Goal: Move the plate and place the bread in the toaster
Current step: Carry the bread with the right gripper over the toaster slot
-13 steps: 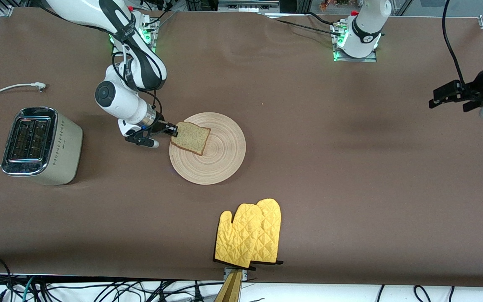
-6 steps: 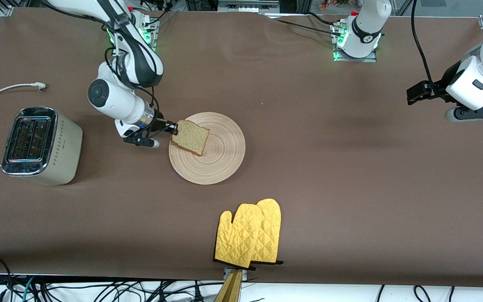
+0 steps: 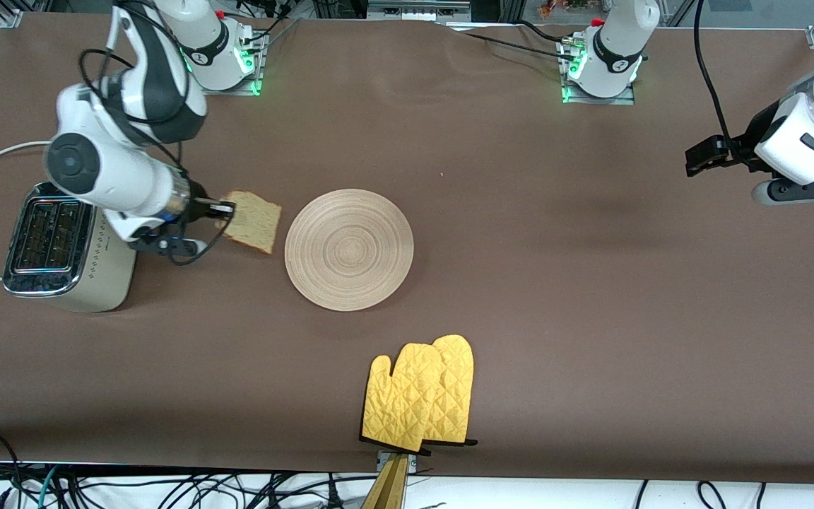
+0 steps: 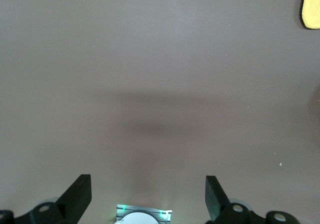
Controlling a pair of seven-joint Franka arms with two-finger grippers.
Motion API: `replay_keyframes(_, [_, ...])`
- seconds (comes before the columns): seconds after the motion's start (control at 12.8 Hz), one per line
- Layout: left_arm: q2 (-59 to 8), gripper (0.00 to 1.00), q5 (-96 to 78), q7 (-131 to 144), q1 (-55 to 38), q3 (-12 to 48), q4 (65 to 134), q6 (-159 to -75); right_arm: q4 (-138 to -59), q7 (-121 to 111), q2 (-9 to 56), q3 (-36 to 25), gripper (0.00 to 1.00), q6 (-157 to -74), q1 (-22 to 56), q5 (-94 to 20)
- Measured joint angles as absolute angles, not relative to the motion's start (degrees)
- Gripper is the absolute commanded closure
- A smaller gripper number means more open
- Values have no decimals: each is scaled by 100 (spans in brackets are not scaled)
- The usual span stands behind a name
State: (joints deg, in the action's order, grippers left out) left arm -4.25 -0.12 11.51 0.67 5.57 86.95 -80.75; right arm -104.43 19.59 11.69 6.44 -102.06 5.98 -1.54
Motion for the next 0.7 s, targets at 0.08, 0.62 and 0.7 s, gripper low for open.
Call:
replay_keyframes(0.08, [-430, 0, -113, 1172, 132, 532, 8696, -8077, -10229, 1907, 1170, 470, 100, -9758, 591, 173])
replay_keyframes(0.62, [-446, 0, -279, 1173, 325, 523, 8703, -8113, -9200, 272, 1180, -725, 100, -8667, 526, 2242])
replay_keyframes(0.7, [-446, 0, -280, 1173, 325, 529, 8704, -8113, -9200, 132, 1212, -809, 100, -8672, 514, 2476])
